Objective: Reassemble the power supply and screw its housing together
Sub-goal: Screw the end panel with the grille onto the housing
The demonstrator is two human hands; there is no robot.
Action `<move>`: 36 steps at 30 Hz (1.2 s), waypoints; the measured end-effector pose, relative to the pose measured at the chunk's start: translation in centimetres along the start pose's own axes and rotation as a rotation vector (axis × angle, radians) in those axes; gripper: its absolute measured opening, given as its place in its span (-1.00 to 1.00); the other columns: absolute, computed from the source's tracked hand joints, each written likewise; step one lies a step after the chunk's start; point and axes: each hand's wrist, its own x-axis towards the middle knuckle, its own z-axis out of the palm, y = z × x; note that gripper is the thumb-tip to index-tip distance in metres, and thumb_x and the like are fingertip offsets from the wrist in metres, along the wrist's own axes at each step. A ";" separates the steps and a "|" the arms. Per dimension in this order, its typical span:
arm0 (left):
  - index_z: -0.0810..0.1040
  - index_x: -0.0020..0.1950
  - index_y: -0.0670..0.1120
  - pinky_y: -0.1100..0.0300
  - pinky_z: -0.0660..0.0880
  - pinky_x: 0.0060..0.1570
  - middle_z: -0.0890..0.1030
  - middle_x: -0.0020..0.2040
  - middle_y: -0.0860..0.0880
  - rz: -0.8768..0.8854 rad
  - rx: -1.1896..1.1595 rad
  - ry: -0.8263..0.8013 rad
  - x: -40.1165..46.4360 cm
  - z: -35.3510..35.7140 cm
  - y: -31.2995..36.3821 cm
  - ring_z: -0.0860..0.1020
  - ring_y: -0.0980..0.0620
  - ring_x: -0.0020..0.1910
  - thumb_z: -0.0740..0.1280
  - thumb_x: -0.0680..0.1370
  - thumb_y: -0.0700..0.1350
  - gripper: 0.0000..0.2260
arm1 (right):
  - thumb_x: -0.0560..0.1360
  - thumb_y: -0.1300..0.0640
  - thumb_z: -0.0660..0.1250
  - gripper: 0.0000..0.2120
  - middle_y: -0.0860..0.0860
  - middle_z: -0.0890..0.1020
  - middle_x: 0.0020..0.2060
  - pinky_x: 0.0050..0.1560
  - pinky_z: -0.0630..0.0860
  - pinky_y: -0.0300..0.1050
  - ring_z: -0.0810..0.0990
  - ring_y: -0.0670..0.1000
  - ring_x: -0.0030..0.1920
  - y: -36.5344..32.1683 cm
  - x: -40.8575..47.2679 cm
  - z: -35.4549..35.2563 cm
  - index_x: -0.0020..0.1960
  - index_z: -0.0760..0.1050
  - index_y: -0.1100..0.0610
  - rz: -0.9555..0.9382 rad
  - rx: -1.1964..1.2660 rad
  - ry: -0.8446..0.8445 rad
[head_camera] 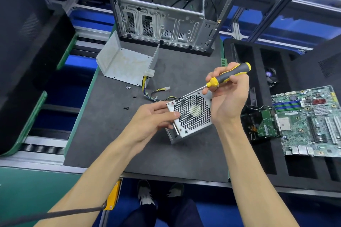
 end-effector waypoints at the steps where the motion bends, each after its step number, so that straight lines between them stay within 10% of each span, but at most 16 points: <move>1: 0.65 0.18 -0.24 0.27 0.55 -0.20 0.72 0.06 -0.17 -0.003 -0.037 -0.006 0.1 0.0 0.0 0.63 0.02 -0.16 0.42 0.53 -0.30 -0.77 | 0.45 0.20 0.10 -0.89 0.08 0.52 -0.32 -0.47 0.45 -0.16 0.53 0.09 -0.30 0.0 0.0 0.0 -0.09 0.38 0.14 0.002 0.003 -0.001; 36: 0.70 0.18 -0.08 0.12 0.61 0.13 0.72 0.13 -0.09 0.060 -0.025 0.020 -0.2 0.1 -0.5 0.65 -0.20 0.16 0.49 0.46 -0.16 -0.71 | 0.45 0.19 0.08 -0.87 0.08 0.50 -0.32 -0.47 0.45 -0.16 0.53 0.09 -0.29 0.2 0.4 0.1 -0.08 0.38 0.14 0.013 -0.016 -0.011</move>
